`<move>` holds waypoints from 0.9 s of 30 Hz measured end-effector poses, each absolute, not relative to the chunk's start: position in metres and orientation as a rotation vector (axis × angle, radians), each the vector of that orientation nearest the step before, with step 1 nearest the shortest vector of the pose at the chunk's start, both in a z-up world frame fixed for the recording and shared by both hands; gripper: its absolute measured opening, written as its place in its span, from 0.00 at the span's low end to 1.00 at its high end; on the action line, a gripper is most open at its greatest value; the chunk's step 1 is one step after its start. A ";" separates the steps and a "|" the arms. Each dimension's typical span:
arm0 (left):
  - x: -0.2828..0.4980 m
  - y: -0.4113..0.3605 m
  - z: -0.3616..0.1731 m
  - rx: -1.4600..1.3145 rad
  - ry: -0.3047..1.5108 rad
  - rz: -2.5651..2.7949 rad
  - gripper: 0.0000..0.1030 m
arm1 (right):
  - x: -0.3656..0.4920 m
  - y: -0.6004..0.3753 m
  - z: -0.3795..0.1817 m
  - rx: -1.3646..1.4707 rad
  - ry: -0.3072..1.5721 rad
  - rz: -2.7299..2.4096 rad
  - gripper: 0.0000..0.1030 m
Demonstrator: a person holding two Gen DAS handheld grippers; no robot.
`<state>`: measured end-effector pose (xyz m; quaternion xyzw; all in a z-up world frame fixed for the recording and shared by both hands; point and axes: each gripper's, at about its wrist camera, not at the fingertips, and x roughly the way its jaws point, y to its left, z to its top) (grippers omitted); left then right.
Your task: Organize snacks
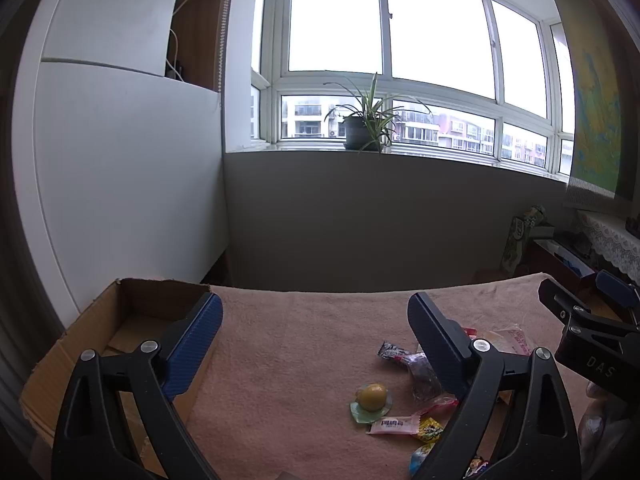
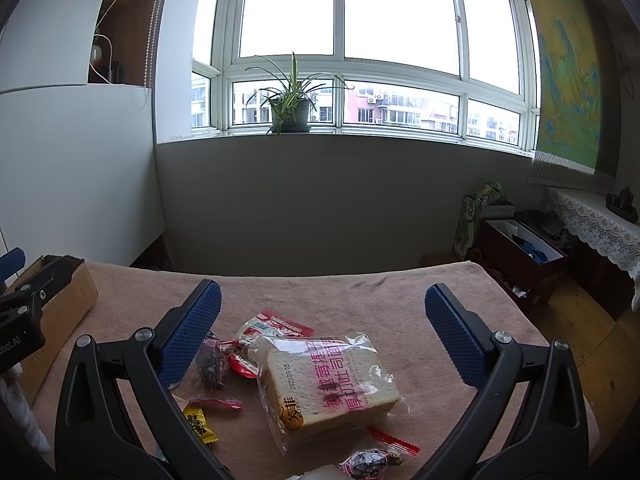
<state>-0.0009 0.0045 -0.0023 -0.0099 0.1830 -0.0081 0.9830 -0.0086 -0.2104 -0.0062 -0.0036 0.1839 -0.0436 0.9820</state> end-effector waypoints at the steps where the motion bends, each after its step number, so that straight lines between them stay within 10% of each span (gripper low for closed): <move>1: -0.001 0.004 -0.002 -0.020 0.368 -0.017 0.91 | -0.008 -0.210 -0.006 -0.008 0.371 -0.088 1.00; 27: -0.005 0.003 -0.003 -0.016 0.366 -0.028 0.88 | -0.009 -0.213 -0.009 -0.010 0.373 -0.089 1.00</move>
